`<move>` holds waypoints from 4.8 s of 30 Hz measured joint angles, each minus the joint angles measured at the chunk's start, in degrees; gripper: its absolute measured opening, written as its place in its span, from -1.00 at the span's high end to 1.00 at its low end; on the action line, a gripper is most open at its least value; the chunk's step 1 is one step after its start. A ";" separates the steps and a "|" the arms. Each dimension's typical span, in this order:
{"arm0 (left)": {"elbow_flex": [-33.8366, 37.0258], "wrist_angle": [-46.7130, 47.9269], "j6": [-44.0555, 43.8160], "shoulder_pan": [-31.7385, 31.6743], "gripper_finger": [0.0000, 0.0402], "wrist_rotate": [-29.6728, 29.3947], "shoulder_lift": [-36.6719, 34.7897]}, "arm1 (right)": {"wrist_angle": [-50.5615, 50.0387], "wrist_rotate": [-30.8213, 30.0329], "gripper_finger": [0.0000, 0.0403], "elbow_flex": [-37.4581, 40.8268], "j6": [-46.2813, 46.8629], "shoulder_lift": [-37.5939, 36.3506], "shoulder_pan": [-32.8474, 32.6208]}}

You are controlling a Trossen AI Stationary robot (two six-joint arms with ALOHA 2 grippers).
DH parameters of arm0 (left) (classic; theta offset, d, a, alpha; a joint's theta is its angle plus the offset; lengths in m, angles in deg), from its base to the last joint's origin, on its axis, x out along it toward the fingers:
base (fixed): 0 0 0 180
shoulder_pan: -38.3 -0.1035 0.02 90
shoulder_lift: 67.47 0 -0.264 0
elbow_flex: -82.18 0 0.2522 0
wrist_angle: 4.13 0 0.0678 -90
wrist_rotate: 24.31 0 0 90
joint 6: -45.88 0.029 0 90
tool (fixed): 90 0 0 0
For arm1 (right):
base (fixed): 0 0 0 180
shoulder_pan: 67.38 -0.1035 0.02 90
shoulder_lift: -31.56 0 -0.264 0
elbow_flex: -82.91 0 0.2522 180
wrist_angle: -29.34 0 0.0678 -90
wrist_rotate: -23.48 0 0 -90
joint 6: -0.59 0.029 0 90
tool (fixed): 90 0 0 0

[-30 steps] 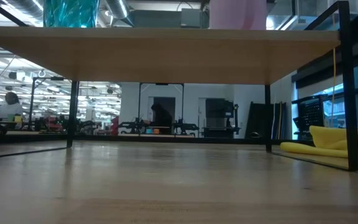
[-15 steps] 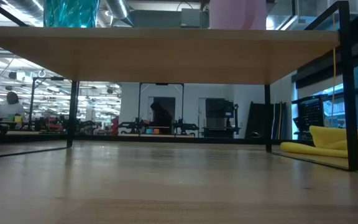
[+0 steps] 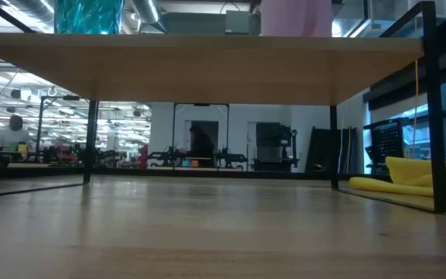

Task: Stack small to large cups/mugs on shelf
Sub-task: Put the red cup on the shelf

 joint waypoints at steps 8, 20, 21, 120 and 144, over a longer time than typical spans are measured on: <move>-0.02 -4.29 9.90 -6.21 0.97 -2.56 0.00 | -0.01 -0.04 0.95 0.00 2.50 0.00 -0.15; -0.04 -10.86 20.78 -12.94 0.97 -2.27 0.00 | -0.03 -0.07 0.95 0.00 2.89 0.00 -0.15; -0.07 -11.11 21.00 -13.16 0.97 -1.84 0.00 | -0.01 -0.07 0.95 0.00 2.87 0.00 -0.15; -4.23 25.67 -4.57 -5.57 0.98 -22.08 -5.40 | -0.78 2.52 0.95 -0.04 3.97 -0.09 1.90; -12.11 16.34 18.07 -1.72 1.00 -6.98 -2.58 | -6.88 1.99 0.20 -3.93 -20.01 -0.26 1.79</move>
